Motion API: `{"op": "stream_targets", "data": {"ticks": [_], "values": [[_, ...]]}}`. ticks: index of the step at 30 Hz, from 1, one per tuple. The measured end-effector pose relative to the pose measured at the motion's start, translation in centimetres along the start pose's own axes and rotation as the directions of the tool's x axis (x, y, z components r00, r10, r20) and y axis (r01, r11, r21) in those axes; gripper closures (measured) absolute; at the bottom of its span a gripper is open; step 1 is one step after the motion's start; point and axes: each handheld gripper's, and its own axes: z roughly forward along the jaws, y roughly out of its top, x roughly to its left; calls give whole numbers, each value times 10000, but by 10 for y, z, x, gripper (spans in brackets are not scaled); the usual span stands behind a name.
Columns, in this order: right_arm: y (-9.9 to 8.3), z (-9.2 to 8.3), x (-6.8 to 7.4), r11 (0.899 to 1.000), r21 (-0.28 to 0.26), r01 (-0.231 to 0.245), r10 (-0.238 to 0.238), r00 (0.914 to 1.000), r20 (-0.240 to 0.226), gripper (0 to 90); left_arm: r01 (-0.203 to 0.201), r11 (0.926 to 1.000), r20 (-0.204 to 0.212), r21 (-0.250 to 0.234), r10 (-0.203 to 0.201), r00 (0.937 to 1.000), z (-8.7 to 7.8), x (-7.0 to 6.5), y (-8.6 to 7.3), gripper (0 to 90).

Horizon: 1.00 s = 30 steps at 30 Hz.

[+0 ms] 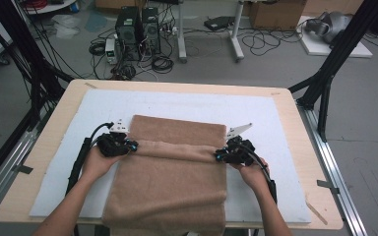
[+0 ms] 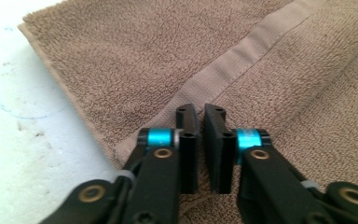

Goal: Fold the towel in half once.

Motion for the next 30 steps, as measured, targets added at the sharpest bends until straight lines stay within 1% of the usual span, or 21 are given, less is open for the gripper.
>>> {"op": "stream_targets", "data": {"ticks": [2, 4, 6, 8, 10, 11, 14, 15, 16, 18, 19, 21, 23, 25, 26, 27, 28, 29, 30], "values": [[1, -3, 2, 9999, -78, 130, -130, 9999, 10, 823, 9, 9997, -73, -255, -11, 10000, -6, -1, 1, 861], [1, -6, 4, 9997, -174, 148, -147, 9999, 63, 825, 53, 9985, -145, -547, -61, 9999, -13, -1, 2, 862], [3, -11, 6, 9990, -402, 206, -204, 9998, 56, 825, 110, 9952, -155, -972, -126, 9998, -22, -1, 4, 862], [5, -18, 10, 9971, -642, 398, -392, 9992, 99, 824, 77, 9923, -179, -1240, -100, 9998, -30, -4, 4, 862], [6, -23, 13, 9957, -764, 515, -510, 9987, 87, 825, -39, 9898, -220, -1426, 7, 9998, -36, -7, 3, 861], [7, -26, 16, 9950, -824, 567, -556, 9983, 161, 824, -105, 9885, -230, -1505, 71, 9997, -41, -10, 3, 861], [6, -33, 25, 9913, -1039, 812, -796, 9966, 193, 820, -291, 9838, -386, -1771, 226, 9990, -49, -16, 0, 860], [6, -35, 27, 9910, -1057, 826, -806, 9965, 231, 816, -288, 9829, -342, -1820, 230, 9991, -51, -17, -3, 859], [4, -37, 31, 9900, -1105, 882, -872, 9961, 137, 816, -313, 9833, -346, -1794, 255, 9991, -52, -19, -6, 859], [1, -38, 36, 9889, -1029, 1076, -1065, 9942, 162, 814, -309, 9852, -311, -1689, 260, 9992, -53, -20, -13, 860], [-2, -38, 39, 9899, -965, 1042, -1032, 9945, 161, 811, -341, 9847, -310, -1711, 292, 9991, -53, -21, -17, 887], [-7, -37, 41, 9902, -860, 1100, -1095, 9939, 97, 806, -225, 9849, -238, -1718, 187, 9995, -53, -22, -25, 886], [-12, -35, 42, 9913, -717, 1099, -1085, 9938, 229, 796, -61, 9855, -135, -1694, 38, 9999, -52, -22, -32, 885], [-17, -33, 41, 9930, -748, 917, -914, 9958, 77, 788, -23, 9871, -30, -1601, 19, 10000, -51, -23, -39, 885], [-19, -34, 41, 9928, -833, 864, -865, 9962, 21, 750, -8, 9871, 51, -1599, 16, 10000, -51, -25, -43, 884], [-20, -34, 41, 9929, -935, 735, -757, 9969, -209, 734, -35, 9877, 120, -1561, 54, 9999, -51, -26, -45, 879], [-21, -36, 42, 9922, -1013, 728, -769, 9964, -364, 726, -137, 9882, 101, -1528, 155, 9998, -51, -28, -48, 874], [-23, -37, 44, 9900, -1142, 829, -887, 9950, -464, 724, -154, 9862, 168, -1651, 184, 9997, -53, -31, -51, 864], [-24, -40, 48, 9889, -1176, 907, -962, 9945, -420, 711, -106, 9856, 262, -1686, 152, 9995, -54, -33, -53, 850]]}}
